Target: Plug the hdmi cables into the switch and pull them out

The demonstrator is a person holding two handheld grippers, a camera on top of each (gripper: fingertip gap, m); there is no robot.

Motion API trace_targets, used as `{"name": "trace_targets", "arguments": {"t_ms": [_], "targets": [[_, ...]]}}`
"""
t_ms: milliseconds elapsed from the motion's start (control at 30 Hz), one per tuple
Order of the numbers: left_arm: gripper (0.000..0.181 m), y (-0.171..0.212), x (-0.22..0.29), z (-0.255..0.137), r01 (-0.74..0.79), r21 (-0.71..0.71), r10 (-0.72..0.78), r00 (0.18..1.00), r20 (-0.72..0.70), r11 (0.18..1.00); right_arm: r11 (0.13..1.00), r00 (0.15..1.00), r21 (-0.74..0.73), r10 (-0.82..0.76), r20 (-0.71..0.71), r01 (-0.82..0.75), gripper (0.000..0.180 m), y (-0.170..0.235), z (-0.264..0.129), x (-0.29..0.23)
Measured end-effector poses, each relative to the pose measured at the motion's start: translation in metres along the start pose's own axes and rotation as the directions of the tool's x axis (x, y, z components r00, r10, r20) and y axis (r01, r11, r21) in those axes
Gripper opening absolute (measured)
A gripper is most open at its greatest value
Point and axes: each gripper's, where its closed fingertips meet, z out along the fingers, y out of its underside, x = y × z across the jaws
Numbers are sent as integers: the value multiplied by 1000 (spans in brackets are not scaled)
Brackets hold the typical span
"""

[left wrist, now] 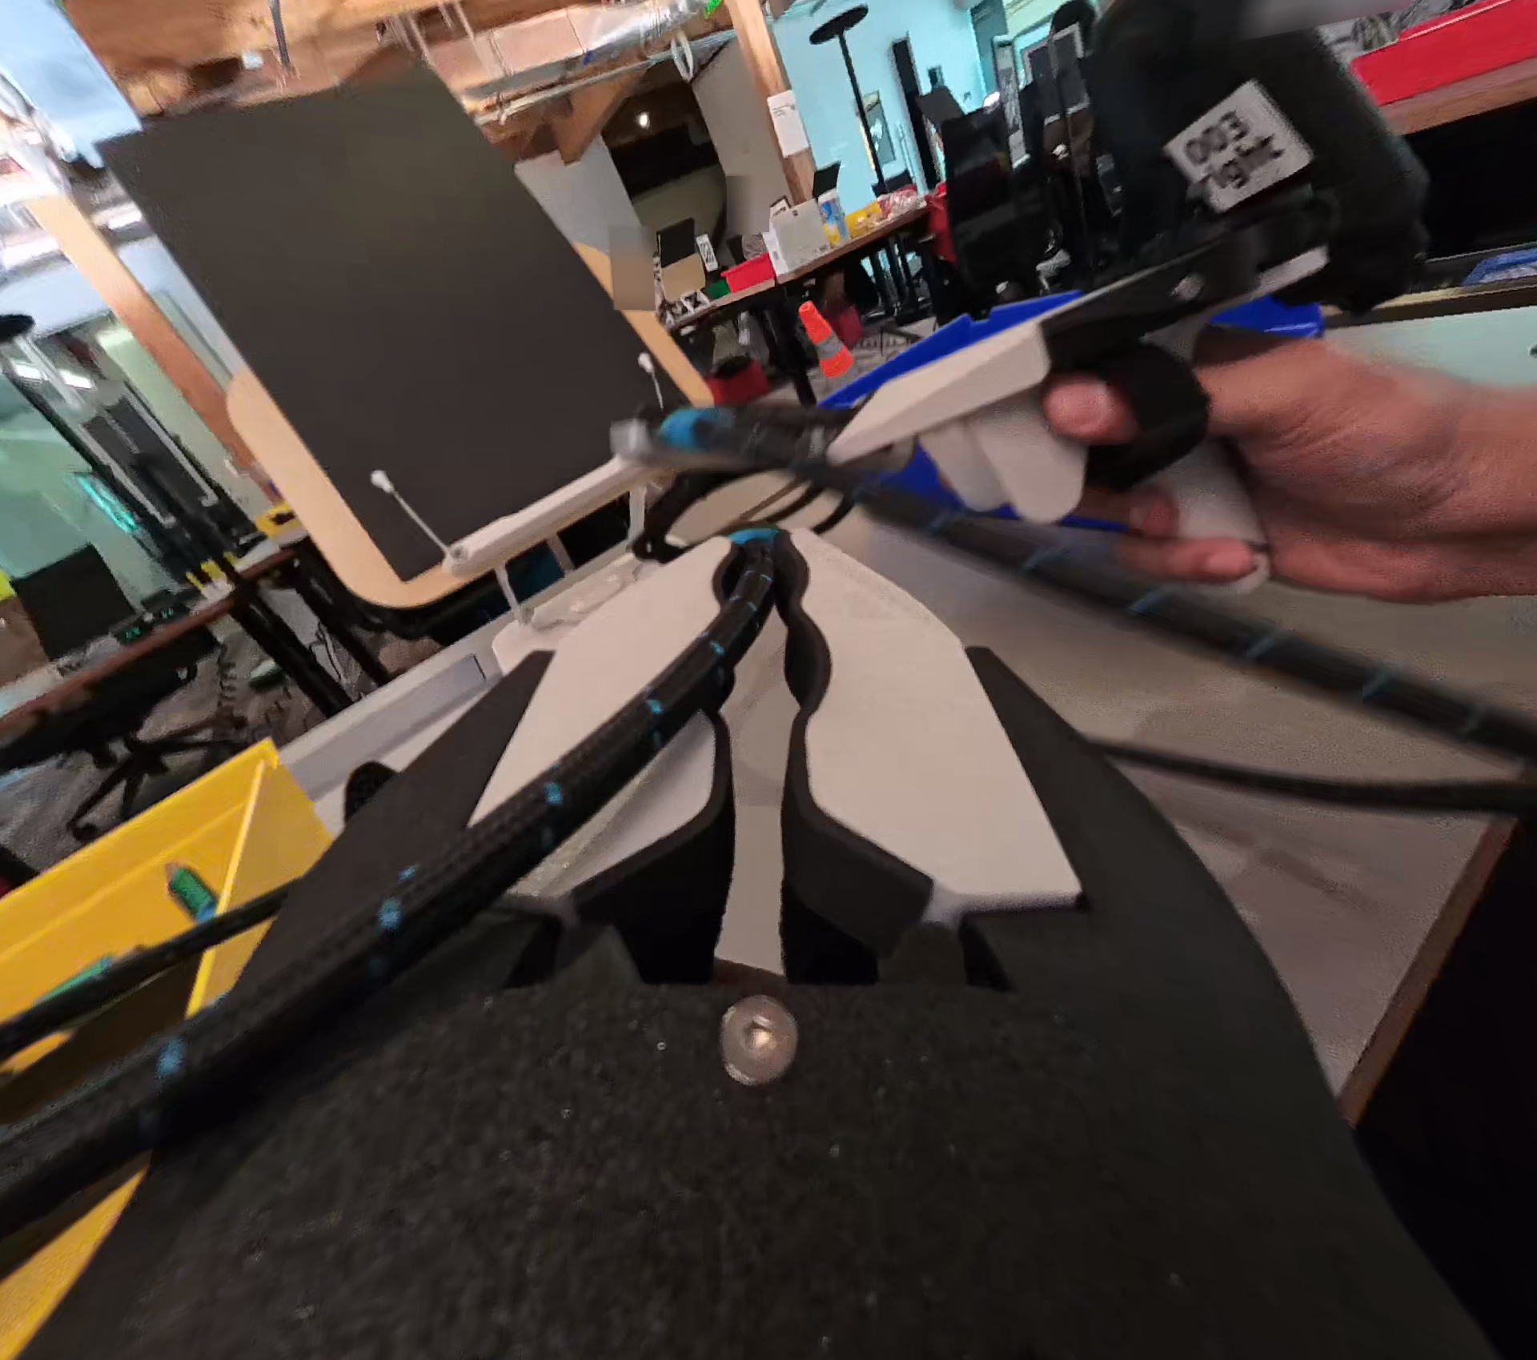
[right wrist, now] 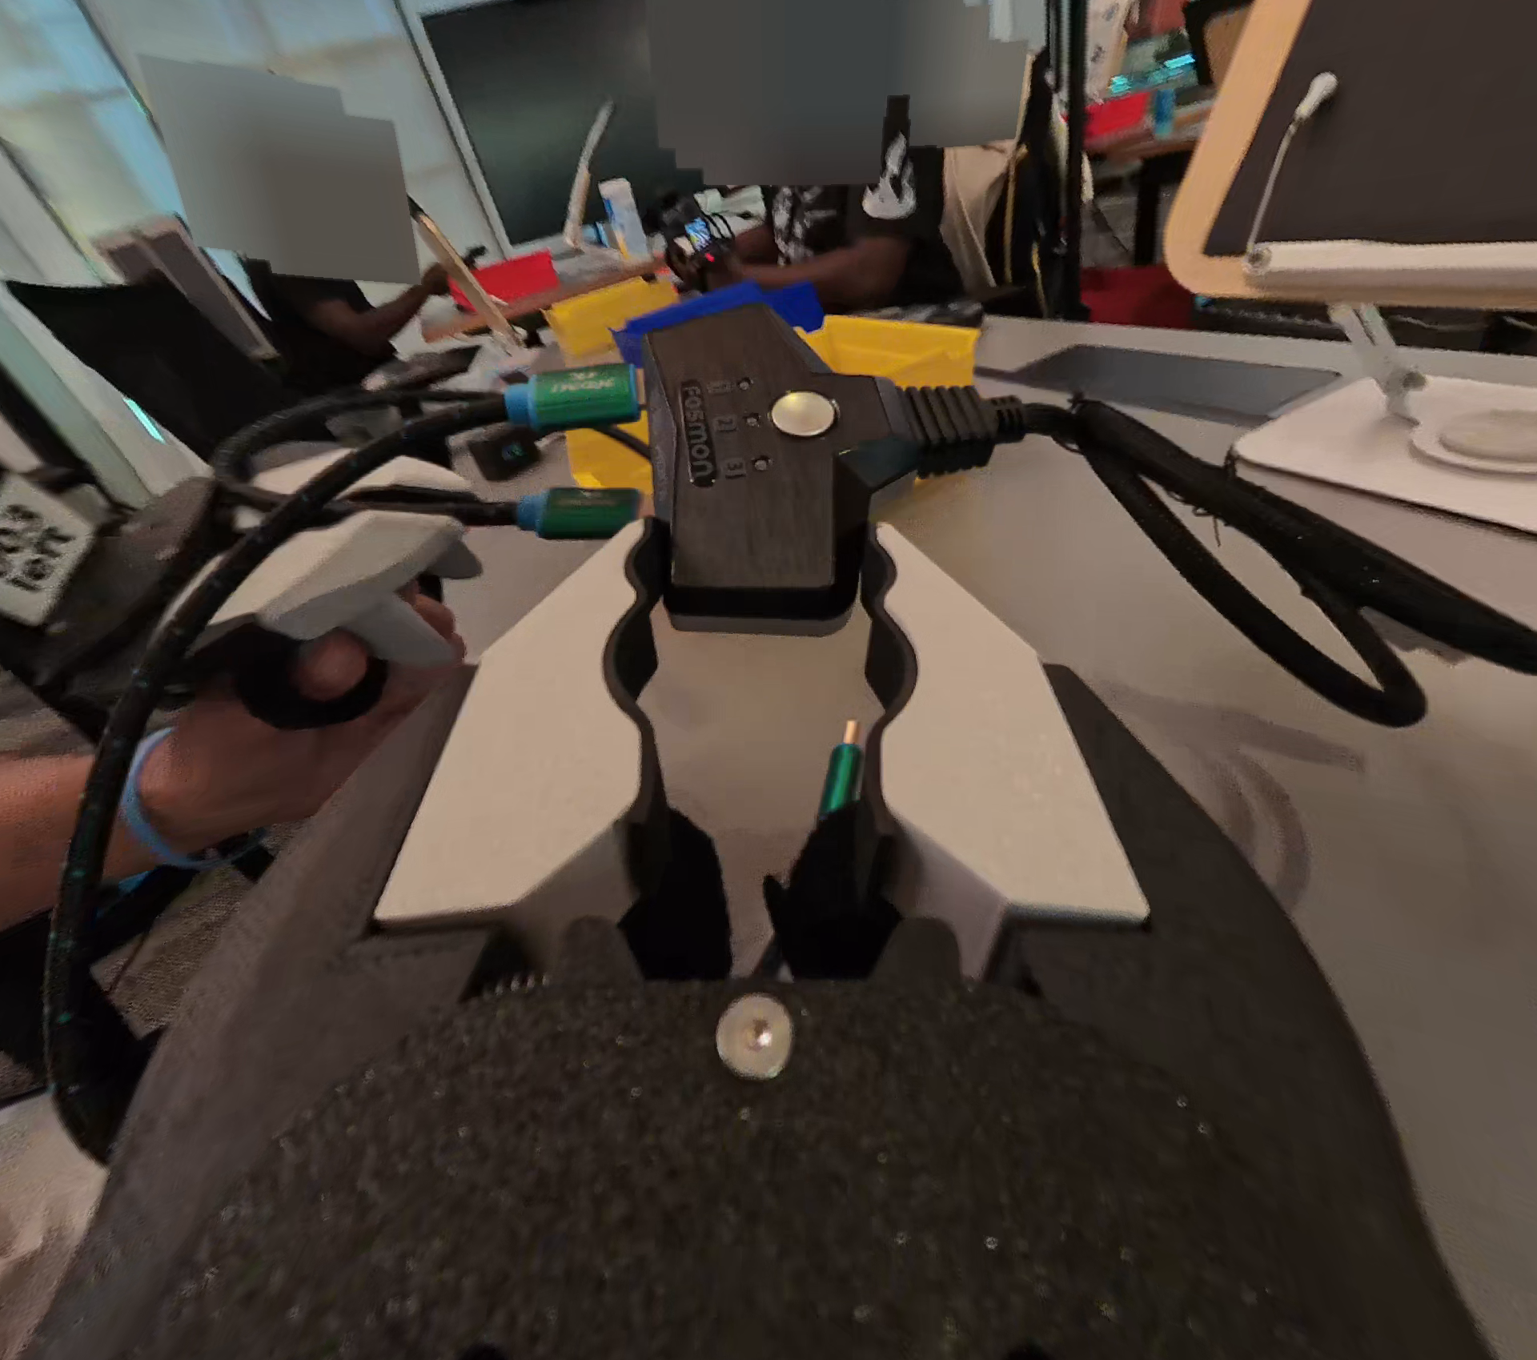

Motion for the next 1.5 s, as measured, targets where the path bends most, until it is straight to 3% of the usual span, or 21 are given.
{"name": "trace_targets", "arguments": {"t_ms": [167, 533, 1033, 1333, 1500], "targets": [[6, 1, 5, -1, -57, 4, 57, 998, 17, 998, 996, 997, -57, 64, -31, -66, 48, 17, 10, 2], [7, 5, 12, 0, -155, -16, 155, 987, 38, 988, 977, 988, -171, 141, 57, -129, 48, 33, 13, -2], [6, 14, 12, 3, -34, -51, 37, 997, 63, 998, 969, 986, -192, 163, 33, -154, 48, 41, 15, 0], [6, 15, 9, 3, 87, -12, -86, 992, 93, 996, 980, 999, -198, 15, -40, -23, 48, 41, 15, 0], [7, 9, 11, 1, 108, 43, -112, 990, 84, 993, 978, 995, -186, 97, 25, -91, 48, 41, 16, -6]]}}
